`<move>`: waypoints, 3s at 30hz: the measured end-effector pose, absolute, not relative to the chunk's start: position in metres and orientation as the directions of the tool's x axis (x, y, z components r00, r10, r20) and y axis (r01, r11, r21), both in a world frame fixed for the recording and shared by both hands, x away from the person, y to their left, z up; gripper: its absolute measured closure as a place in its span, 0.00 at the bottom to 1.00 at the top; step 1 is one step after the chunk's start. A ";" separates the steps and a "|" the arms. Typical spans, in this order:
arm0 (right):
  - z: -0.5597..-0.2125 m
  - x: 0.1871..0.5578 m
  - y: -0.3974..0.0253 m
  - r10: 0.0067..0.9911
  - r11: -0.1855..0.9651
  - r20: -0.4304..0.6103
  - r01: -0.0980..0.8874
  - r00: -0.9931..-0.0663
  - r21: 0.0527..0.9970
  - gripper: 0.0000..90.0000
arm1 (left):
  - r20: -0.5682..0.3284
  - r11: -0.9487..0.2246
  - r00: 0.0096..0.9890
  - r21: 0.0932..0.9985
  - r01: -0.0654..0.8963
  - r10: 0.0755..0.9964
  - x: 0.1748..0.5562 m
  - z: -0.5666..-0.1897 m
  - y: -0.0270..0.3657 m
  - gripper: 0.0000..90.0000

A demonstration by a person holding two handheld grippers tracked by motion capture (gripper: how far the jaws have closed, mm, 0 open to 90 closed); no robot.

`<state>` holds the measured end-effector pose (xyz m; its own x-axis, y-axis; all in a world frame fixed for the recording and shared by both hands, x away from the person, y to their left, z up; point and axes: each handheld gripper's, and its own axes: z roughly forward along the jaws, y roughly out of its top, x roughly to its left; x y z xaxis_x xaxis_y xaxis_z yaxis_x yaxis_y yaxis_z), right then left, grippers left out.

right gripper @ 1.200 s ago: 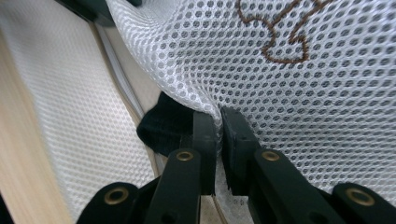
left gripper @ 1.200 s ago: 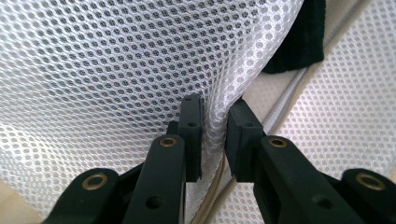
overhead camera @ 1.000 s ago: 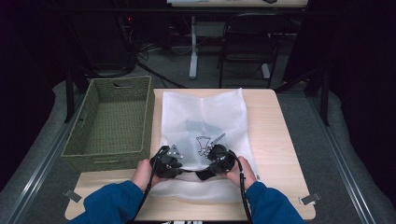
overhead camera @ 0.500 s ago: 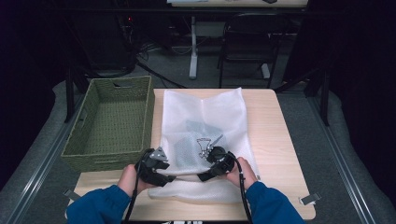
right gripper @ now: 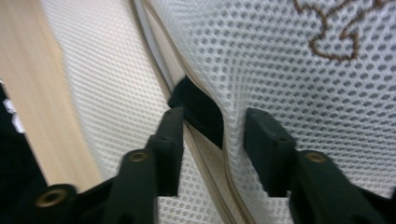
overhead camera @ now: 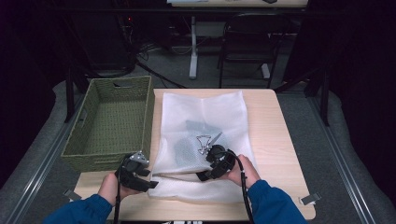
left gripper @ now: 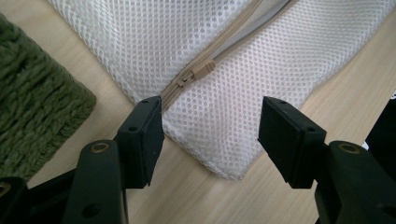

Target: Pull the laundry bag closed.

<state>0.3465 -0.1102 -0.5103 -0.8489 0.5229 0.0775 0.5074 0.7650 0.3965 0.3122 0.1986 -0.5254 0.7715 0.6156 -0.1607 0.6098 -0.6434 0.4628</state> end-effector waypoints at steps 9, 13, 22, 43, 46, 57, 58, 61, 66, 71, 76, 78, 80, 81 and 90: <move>-0.486 0.333 -0.094 0.481 0.757 0.025 0.429 -0.876 0.493 0.49 | -0.202 -0.639 0.759 0.431 0.637 0.619 0.316 -0.532 0.201 0.43; -0.483 0.324 -0.076 0.439 0.769 -0.003 0.373 -0.899 0.519 0.49 | -0.218 -0.628 0.748 0.427 0.650 0.627 0.317 -0.533 0.202 0.41; -0.493 0.316 -0.032 0.361 0.800 -0.057 0.278 -0.931 0.531 0.54 | -0.226 -0.625 0.742 0.418 0.659 0.631 0.318 -0.536 0.205 0.38; -0.537 0.319 0.033 0.255 0.853 -0.170 0.139 -0.952 0.503 0.81 | -0.236 -0.626 0.735 0.398 0.670 0.636 0.322 -0.539 0.211 0.37; -0.542 0.322 0.036 0.256 0.856 -0.179 0.137 -0.950 0.499 0.83 | -0.238 -0.624 0.733 0.399 0.672 0.637 0.322 -0.540 0.212 0.37; -0.557 0.327 0.043 0.256 0.867 -0.177 0.145 -0.950 0.477 0.86 | -0.239 -0.626 0.729 0.386 0.678 0.642 0.324 -0.543 0.213 0.38; -0.558 0.328 0.043 0.258 0.866 -0.173 0.149 -0.950 0.477 0.88 | -0.239 -0.625 0.728 0.386 0.678 0.642 0.324 -0.543 0.213 0.38; -0.558 0.328 0.043 0.262 0.861 -0.175 0.148 -0.949 0.487 0.95 | -0.245 -0.619 0.724 0.389 0.683 0.645 0.324 -0.544 0.213 0.38; -0.556 0.329 0.041 0.272 0.850 -0.163 0.157 -0.949 0.502 0.97 | -0.248 -0.615 0.722 0.391 0.684 0.646 0.325 -0.544 0.213 0.38; -0.547 0.326 0.037 0.284 0.839 -0.168 0.160 -0.944 0.520 0.97 | -0.251 -0.600 0.715 0.406 0.689 0.652 0.326 -0.544 0.213 0.43; -0.541 0.324 0.034 0.295 0.826 -0.168 0.163 -0.941 0.539 0.97 | -0.283 -0.568 0.706 0.436 0.698 0.649 0.329 -0.544 0.215 0.49; -0.538 0.323 0.033 0.297 0.820 -0.169 0.161 -0.940 0.549 0.97 | -0.312 -0.548 0.696 0.444 0.709 0.647 0.331 -0.546 0.216 0.52; -0.535 0.322 0.031 0.297 0.818 -0.178 0.154 -0.938 0.555 0.97 | -0.340 -0.526 0.689 0.459 0.716 0.640 0.333 -0.546 0.216 0.55; -0.534 0.321 0.031 0.300 0.816 -0.178 0.156 -0.937 0.557 0.97 | -0.343 -0.518 0.684 0.463 0.719 0.643 0.333 -0.546 0.215 0.56; -0.528 0.319 0.026 0.310 0.806 -0.185 0.154 -0.933 0.572 0.97 | -0.323 -0.512 0.695 0.494 0.703 0.642 0.331 -0.544 0.211 0.74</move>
<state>0.3189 0.0262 -0.5283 -0.9327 0.3096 -0.1851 0.1541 0.8058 0.5718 0.3307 0.2113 -0.5437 0.6951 0.6425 -0.3226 0.7026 -0.5120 0.4942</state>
